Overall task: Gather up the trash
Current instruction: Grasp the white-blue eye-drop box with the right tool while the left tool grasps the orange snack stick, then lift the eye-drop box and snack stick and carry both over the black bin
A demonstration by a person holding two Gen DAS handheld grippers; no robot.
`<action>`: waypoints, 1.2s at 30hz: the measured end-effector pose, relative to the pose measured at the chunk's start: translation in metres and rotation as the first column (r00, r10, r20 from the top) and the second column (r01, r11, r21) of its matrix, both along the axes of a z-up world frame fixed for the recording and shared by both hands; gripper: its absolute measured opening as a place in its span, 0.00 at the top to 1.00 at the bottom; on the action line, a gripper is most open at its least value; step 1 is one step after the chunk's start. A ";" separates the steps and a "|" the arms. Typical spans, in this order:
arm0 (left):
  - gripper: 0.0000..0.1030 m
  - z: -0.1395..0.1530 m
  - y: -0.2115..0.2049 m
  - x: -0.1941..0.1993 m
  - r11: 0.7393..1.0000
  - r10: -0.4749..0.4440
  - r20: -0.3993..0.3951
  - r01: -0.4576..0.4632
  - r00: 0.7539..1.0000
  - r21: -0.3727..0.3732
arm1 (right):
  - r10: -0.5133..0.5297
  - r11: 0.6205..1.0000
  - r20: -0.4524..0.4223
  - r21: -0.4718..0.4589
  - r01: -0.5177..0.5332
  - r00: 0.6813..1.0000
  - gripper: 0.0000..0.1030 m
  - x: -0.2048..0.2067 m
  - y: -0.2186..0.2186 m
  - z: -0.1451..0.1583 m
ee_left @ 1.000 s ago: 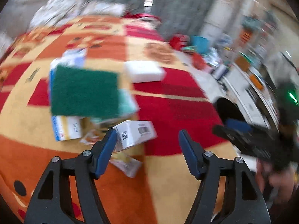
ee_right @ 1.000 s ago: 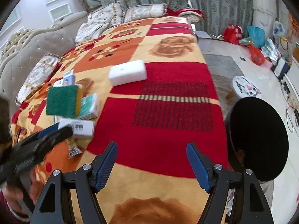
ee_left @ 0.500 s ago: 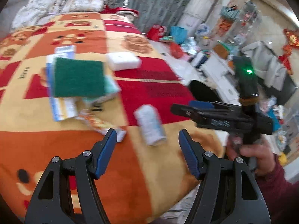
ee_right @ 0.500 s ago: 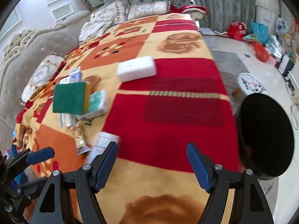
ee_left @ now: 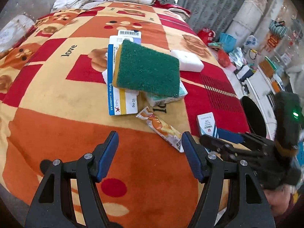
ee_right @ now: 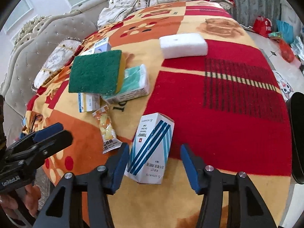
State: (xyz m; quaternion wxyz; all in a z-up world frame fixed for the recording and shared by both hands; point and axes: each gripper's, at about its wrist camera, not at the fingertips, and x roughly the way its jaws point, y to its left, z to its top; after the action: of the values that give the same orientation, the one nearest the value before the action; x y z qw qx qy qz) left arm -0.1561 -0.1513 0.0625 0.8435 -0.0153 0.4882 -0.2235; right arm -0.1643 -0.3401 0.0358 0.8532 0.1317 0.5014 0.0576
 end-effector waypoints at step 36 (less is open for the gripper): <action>0.80 -0.007 -0.041 -0.003 0.998 -0.062 -0.038 0.062 0.997 -0.015 | -0.021 0.997 -0.001 -0.075 0.020 1.000 0.63 -0.011 -0.033 -0.007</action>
State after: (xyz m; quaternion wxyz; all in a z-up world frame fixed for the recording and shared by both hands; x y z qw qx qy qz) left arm -0.1586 -0.1924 0.0554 0.8264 -0.0103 0.5031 -0.2527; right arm -0.1752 -0.3735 0.0293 0.8577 0.1047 0.5025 0.0298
